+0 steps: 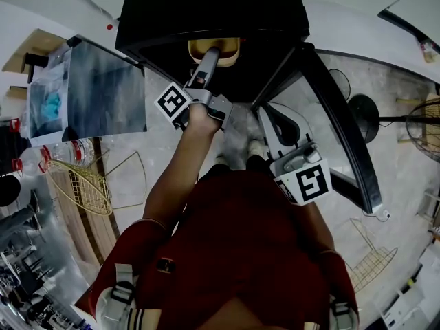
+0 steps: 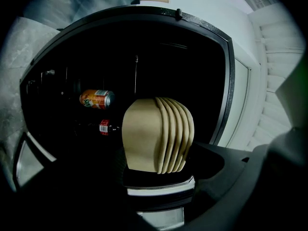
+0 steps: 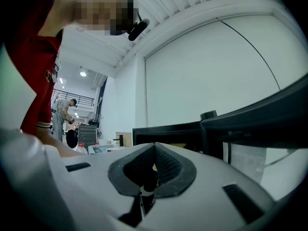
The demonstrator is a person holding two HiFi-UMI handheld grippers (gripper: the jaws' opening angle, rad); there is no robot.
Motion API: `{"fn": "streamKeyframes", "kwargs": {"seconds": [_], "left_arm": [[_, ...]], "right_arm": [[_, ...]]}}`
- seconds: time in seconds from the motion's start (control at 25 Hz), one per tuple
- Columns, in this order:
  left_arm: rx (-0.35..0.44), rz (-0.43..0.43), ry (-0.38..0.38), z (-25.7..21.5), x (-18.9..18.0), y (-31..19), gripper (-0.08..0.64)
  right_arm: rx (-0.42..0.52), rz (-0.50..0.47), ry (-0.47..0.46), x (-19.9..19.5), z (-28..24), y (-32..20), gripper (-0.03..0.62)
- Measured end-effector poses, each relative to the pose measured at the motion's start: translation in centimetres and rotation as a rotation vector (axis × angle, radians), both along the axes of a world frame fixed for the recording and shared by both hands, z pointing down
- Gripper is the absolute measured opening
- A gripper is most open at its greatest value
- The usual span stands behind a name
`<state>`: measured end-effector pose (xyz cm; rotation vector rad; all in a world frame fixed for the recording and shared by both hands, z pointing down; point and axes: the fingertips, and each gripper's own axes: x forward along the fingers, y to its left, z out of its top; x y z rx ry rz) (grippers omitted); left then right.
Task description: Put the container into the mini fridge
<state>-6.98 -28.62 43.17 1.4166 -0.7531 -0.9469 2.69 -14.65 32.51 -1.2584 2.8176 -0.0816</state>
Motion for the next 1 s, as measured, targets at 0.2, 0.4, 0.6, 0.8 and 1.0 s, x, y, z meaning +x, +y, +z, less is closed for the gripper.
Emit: {"fn": "streamKeyframes", "kwargs": {"seconds": [0.2,0.4,0.6,0.8,1.0], "left_arm": [[-0.004,-0.002,0.004,0.0,0.1,-1.0,0.388],[-0.003,-0.011,0.014,0.0,0.0,-2.0,0.388],[-0.002,-0.008,0.017,0.0,0.3,-2.9,0.388],[0.002,-0.009,0.021,0.0,0.4,-3.7,0.388],[0.008,-0.006,0.019,-0.1,0.5,-4.6,0.388]], "right_arm": [[-0.007,0.016,0.0,0.1,0.0,-0.2,0.0],[-0.015,0.021,0.002,0.0,0.2,-0.4,0.0],[0.004,0.016,0.006,-0.2,0.3,-0.6,0.0],[-0.006,0.018,0.005,-0.3,0.4,-0.7,0.0],[-0.01,0.019,0.004,-0.4,0.4,-1.0,0.0]]}}
